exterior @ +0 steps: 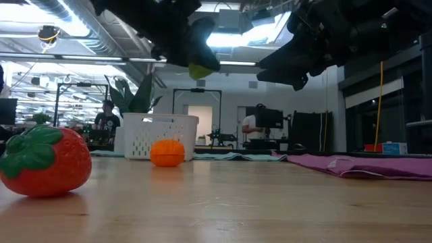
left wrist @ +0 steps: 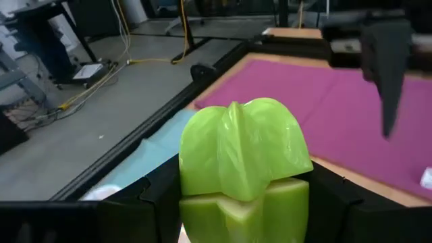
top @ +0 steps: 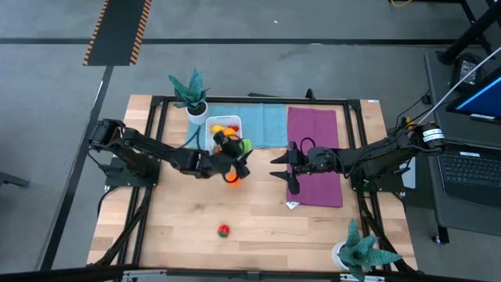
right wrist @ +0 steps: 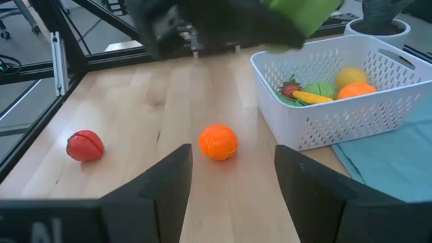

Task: Pick and placing Produce into tupperware
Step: Put the green starfruit into the white basket

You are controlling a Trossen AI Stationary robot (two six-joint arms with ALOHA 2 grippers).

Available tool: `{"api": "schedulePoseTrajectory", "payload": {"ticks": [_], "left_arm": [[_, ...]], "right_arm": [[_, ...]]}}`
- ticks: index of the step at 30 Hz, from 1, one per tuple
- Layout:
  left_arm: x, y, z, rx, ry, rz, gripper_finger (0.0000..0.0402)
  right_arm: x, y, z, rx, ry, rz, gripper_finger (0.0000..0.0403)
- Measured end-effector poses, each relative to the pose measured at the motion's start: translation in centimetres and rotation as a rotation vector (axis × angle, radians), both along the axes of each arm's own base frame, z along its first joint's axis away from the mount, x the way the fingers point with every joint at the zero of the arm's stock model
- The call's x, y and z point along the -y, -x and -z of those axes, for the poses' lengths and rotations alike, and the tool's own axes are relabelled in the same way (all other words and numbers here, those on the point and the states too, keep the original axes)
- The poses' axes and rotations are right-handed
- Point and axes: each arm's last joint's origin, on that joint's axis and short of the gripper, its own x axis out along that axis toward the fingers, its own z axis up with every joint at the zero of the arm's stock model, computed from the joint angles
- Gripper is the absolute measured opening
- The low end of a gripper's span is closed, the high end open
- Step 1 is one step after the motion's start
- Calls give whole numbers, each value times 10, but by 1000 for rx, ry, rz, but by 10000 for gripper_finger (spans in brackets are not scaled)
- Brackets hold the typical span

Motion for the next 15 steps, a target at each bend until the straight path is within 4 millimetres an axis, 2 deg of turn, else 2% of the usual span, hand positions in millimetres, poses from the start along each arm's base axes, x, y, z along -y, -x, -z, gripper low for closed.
{"api": "schedulePoseTrajectory", "payload": {"ticks": [7,15], "left_arm": [[-33,-2,-4,-5,-13,-51,207],[-74,-5,-10,56,23,2,207]], "right_arm": [[0,0,0,-1,-1,1,213],[0,0,0,-2,1,0,213]]}}
